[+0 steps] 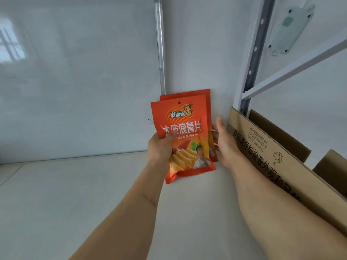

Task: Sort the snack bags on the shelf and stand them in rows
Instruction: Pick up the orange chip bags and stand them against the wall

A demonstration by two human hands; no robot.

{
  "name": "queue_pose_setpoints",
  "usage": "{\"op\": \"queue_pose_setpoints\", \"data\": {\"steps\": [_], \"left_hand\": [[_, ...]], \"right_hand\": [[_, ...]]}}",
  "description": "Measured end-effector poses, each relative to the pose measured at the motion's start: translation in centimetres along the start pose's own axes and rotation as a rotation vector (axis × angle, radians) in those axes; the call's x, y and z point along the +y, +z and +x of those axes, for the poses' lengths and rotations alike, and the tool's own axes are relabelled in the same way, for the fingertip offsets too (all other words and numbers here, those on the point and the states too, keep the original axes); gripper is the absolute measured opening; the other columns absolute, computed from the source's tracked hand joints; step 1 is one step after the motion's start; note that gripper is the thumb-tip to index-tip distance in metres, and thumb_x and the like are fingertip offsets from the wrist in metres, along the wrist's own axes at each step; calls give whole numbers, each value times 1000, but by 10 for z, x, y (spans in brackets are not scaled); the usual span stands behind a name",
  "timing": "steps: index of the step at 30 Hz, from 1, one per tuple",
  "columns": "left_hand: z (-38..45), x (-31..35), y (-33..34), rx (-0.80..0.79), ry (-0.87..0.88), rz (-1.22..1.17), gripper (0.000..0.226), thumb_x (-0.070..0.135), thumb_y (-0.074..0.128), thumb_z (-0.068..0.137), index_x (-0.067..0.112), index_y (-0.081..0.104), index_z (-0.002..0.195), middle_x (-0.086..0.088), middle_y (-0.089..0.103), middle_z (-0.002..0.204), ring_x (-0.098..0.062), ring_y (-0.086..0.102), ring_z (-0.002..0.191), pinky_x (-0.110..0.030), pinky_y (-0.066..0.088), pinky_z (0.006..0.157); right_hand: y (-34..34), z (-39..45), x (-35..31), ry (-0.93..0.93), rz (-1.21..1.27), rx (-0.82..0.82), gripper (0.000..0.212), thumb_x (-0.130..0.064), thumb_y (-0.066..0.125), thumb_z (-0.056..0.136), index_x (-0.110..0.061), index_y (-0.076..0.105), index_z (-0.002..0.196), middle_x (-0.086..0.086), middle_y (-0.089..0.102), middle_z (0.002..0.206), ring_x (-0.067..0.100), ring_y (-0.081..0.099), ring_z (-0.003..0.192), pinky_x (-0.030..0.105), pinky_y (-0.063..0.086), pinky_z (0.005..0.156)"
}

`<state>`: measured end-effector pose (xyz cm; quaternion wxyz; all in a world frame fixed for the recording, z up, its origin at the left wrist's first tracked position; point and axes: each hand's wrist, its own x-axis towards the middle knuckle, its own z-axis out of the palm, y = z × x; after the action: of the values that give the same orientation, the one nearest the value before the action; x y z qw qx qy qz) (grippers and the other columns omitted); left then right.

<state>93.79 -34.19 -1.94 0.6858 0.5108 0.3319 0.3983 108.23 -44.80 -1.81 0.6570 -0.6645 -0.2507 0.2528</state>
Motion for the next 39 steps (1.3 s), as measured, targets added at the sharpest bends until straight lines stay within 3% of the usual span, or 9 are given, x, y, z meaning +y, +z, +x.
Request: {"op": "queue_pose_setpoints", "data": {"steps": [4, 7, 10, 18, 21, 23, 27, 33, 39], "left_hand": [[7, -5, 17, 8, 39, 24, 12, 26, 74, 90, 24, 70, 100, 3, 79, 92, -20, 77, 82, -46, 62, 83], [10, -9, 28, -15, 79, 48, 19, 27, 75, 88, 21, 70, 106, 3, 79, 92, -19, 77, 83, -44, 62, 84], [15, -10, 32, -38, 87, 51, 25, 29, 74, 89, 19, 69, 111, 2, 78, 95, -20, 76, 84, -44, 62, 83], [31, -10, 28, -27, 136, 176, 40, 45, 71, 89, 20, 64, 118, 4, 75, 103, -16, 73, 88, -39, 61, 83], [23, -13, 16, 72, 166, 269, 49, 56, 62, 89, 19, 62, 121, 4, 72, 108, -17, 70, 97, -42, 59, 89], [11, -15, 3, 162, 175, 397, 49, 55, 56, 93, 18, 59, 125, 4, 68, 110, -20, 65, 104, -41, 54, 95], [-22, -19, -35, 252, 337, 817, 40, 43, 48, 100, 16, 58, 128, 1, 65, 120, -23, 60, 113, -34, 47, 87], [-65, -24, -128, 241, 667, 1502, 25, 28, 56, 97, 13, 72, 109, -4, 71, 105, -30, 63, 99, -37, 47, 78], [-101, 6, -230, 320, 810, 1763, 15, 16, 83, 72, 12, 69, 66, -2, 64, 64, -28, 62, 58, -32, 46, 51]], "right_hand": [[0, -15, 15, -2, -102, -5, 84, -89, 52, 65, -33, 56, 128, -7, 71, 111, 17, 68, 103, 40, 53, 91], [1, -19, 26, -46, 0, 13, 65, -50, 75, 79, -28, 50, 135, -12, 69, 108, 9, 71, 94, 27, 57, 75], [4, -15, 27, -93, 120, 25, 47, -19, 74, 86, -21, 54, 129, -9, 71, 104, 6, 72, 84, 18, 57, 62], [9, 6, 30, -100, 300, 17, 44, -4, 72, 85, -17, 58, 125, 6, 72, 110, 17, 74, 88, 33, 62, 69], [9, 4, 37, -153, 97, 131, 45, -24, 81, 80, -32, 58, 118, -4, 72, 112, 20, 70, 103, 47, 55, 94], [12, -5, 38, -192, -195, 297, 61, -41, 76, 84, -24, 49, 136, 2, 61, 133, 23, 56, 124, 48, 44, 107], [23, -34, 40, -479, -690, 544, 55, -43, 62, 91, -9, 53, 134, 15, 58, 131, 34, 50, 123, 49, 40, 104], [81, -77, 45, -821, -1126, 218, 13, -25, 62, 91, -16, 69, 98, 4, 68, 103, 31, 61, 96, 43, 48, 85], [169, -125, 47, -960, -1215, -97, 20, -21, 54, 96, -14, 71, 105, 5, 69, 106, 31, 61, 98, 39, 43, 84]]}}
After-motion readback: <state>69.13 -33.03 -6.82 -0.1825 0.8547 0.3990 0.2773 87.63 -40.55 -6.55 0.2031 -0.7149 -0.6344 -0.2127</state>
